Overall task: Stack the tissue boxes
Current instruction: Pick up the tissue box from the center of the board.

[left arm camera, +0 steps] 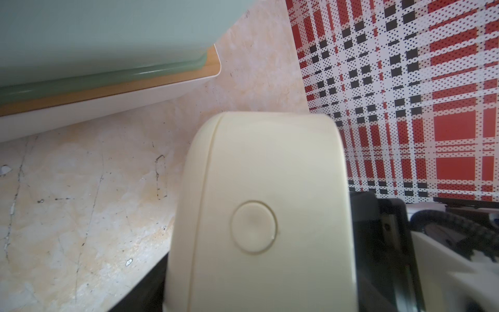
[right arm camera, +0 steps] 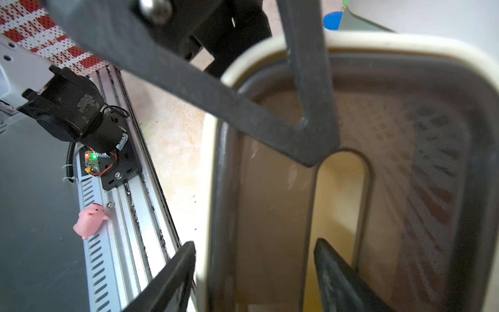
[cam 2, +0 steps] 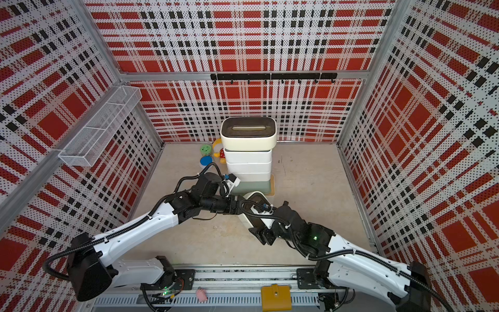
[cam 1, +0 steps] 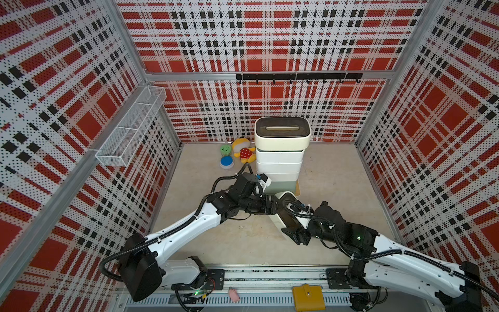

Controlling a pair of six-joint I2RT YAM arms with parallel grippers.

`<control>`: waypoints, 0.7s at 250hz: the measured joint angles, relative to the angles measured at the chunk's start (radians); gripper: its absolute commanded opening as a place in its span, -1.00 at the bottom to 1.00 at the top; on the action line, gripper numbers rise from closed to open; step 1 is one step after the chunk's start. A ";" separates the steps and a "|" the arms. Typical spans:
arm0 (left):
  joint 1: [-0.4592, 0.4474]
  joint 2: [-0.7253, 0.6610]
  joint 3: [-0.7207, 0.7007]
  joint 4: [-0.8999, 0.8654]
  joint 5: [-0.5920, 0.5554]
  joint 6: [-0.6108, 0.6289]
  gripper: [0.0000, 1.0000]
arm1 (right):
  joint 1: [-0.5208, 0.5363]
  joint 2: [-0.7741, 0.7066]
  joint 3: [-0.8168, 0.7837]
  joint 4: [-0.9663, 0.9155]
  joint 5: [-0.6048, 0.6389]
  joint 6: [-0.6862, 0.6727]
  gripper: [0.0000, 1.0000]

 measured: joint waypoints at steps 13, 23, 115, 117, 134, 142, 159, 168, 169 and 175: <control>0.001 -0.008 -0.006 -0.003 -0.005 -0.003 0.23 | 0.000 0.001 0.010 -0.003 0.000 0.000 0.46; 0.001 -0.015 -0.010 -0.003 -0.008 -0.006 0.23 | 0.000 0.002 0.017 -0.003 -0.002 0.000 0.47; 0.019 -0.104 -0.063 -0.030 -0.029 -0.014 0.23 | 0.000 -0.046 0.104 -0.051 -0.023 0.006 0.70; 0.020 -0.108 -0.065 -0.032 -0.029 -0.014 0.22 | 0.000 -0.048 0.107 -0.053 -0.023 0.006 0.71; 0.026 -0.126 -0.076 -0.046 -0.029 -0.014 0.22 | 0.000 -0.065 0.138 -0.065 -0.022 0.005 0.84; 0.029 -0.135 -0.080 -0.051 -0.029 -0.014 0.22 | 0.000 -0.070 0.154 -0.069 -0.022 0.001 0.89; 0.035 -0.160 -0.088 -0.068 -0.028 -0.013 0.22 | 0.000 -0.076 0.188 -0.074 -0.019 -0.004 0.99; 0.038 -0.174 -0.089 -0.080 -0.027 -0.010 0.22 | 0.000 -0.078 0.205 -0.076 -0.016 -0.007 1.00; 0.038 -0.176 -0.089 -0.080 -0.027 -0.010 0.22 | 0.000 -0.078 0.207 -0.076 -0.016 -0.007 0.99; 0.040 -0.184 -0.089 -0.089 -0.026 -0.008 0.22 | 0.000 -0.079 0.216 -0.077 -0.014 -0.009 1.00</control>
